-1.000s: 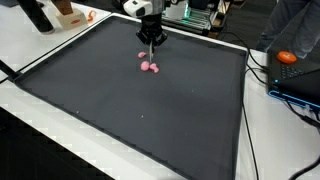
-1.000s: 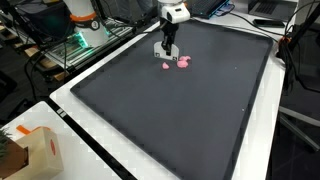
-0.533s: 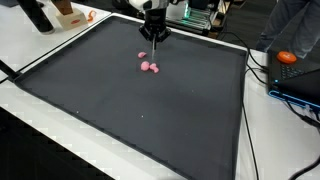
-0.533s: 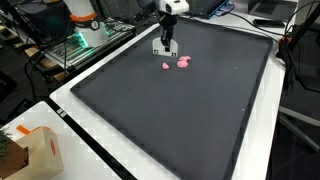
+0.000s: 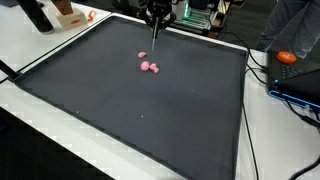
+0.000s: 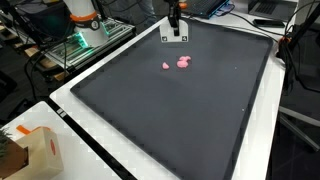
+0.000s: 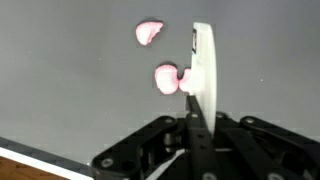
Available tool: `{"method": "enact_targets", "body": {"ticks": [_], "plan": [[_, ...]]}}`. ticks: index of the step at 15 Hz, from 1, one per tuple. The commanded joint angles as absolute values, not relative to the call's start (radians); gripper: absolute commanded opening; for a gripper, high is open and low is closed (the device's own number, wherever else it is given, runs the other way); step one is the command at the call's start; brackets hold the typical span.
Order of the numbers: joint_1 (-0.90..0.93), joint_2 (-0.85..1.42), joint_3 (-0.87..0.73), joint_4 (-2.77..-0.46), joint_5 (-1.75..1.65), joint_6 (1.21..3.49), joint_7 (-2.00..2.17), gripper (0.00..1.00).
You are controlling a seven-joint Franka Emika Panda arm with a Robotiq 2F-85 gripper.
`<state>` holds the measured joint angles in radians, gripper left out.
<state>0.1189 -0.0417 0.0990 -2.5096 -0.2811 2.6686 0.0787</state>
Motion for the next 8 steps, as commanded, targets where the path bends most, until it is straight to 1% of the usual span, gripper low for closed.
{"method": "enact_targets", "body": {"ticks": [1,5,6,8], "plan": [[0.118,-0.067,0.131,-2.460,-0.352,2.607,0.168,0.01],[0.130,-0.032,0.167,-2.356,-0.395,2.555,0.192,0.01],[0.122,-0.056,0.156,-2.398,-0.354,2.585,0.162,0.04],[0.128,-0.048,0.164,-2.369,-0.359,2.576,0.163,0.04]]}}
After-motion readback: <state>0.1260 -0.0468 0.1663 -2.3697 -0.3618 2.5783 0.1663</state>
